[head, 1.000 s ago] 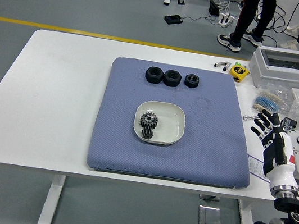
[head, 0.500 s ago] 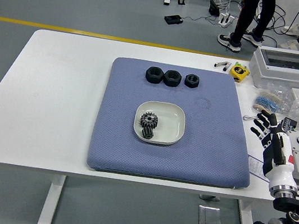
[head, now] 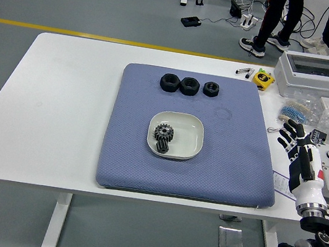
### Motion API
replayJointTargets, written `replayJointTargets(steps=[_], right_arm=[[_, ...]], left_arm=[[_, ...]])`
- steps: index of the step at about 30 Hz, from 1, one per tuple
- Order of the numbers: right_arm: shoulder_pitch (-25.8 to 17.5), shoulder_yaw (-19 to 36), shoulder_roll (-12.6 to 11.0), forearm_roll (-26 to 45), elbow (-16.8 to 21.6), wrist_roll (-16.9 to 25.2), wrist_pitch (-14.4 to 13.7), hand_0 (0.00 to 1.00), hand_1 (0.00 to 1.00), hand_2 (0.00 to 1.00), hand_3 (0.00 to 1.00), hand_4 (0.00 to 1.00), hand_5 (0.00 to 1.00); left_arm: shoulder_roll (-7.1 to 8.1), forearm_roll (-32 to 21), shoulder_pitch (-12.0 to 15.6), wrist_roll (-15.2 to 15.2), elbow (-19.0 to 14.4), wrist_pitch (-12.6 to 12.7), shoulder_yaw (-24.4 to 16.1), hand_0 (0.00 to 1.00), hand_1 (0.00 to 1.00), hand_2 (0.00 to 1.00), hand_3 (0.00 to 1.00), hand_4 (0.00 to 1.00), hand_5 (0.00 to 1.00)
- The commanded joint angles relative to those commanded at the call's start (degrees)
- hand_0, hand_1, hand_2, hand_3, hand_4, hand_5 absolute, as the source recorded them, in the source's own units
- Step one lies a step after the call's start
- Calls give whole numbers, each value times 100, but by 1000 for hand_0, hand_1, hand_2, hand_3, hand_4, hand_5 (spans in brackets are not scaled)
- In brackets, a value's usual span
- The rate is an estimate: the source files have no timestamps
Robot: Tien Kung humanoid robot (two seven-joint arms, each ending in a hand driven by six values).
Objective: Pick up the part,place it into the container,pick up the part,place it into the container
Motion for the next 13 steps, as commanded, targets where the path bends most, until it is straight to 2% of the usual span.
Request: replayJointTargets(steps=[13], right_arm=[[-22,-29,14,22,-1,13,-28,850,805,815,786,998,824]], left_arm=[[11,108,39,35,3,16,-70,616,588,665,595,577,587]])
